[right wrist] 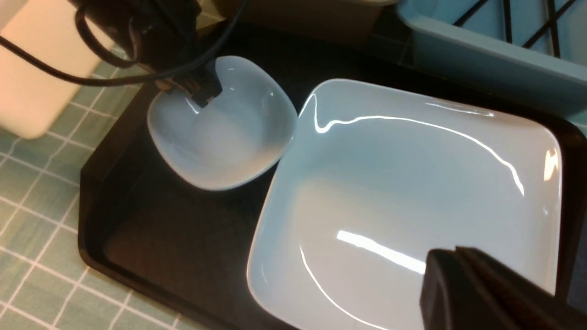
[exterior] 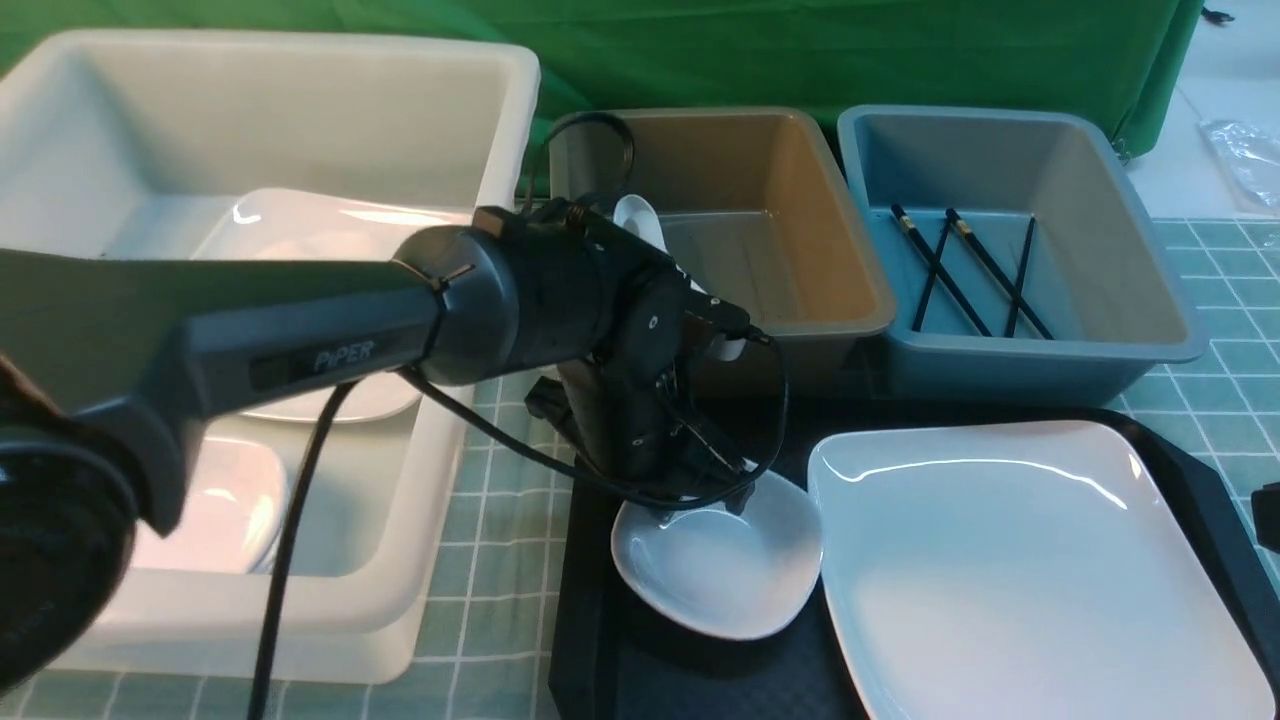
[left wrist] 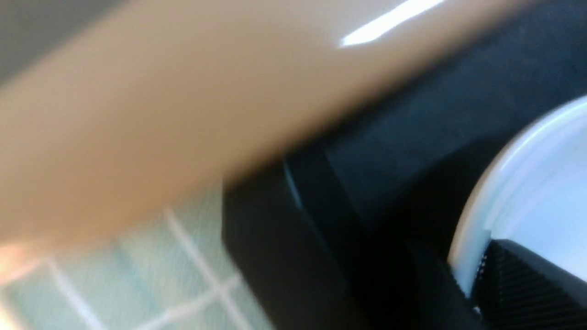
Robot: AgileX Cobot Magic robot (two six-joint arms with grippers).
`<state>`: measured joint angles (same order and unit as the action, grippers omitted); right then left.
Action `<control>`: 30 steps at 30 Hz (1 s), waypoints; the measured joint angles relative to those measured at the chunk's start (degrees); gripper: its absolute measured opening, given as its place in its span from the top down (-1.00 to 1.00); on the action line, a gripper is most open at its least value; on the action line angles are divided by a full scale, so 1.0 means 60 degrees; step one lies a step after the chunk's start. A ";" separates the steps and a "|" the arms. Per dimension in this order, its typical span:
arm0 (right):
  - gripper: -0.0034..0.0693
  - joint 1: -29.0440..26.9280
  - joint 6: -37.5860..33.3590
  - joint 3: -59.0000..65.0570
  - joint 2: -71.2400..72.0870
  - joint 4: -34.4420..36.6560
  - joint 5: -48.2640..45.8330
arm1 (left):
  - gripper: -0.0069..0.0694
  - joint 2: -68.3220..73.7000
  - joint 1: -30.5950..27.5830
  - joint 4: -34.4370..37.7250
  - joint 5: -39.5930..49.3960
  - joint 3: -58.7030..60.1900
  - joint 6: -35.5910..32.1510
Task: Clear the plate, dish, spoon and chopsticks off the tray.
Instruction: Use the left arm to grab a small plate from the dinner plate, then use the left arm to put the small plate into the large storage box on the left
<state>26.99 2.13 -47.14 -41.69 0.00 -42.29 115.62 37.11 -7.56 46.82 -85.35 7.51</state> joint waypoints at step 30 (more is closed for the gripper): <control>0.85 0.0000 0.0000 0.0000 0.0000 0.0000 0.0350 | 0.77 -0.5604 -0.5746 0.1259 0.1477 0.0118 -0.0255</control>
<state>26.99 2.13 -47.14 -41.69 0.00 -40.19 82.00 2.63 0.00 55.69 -84.65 5.98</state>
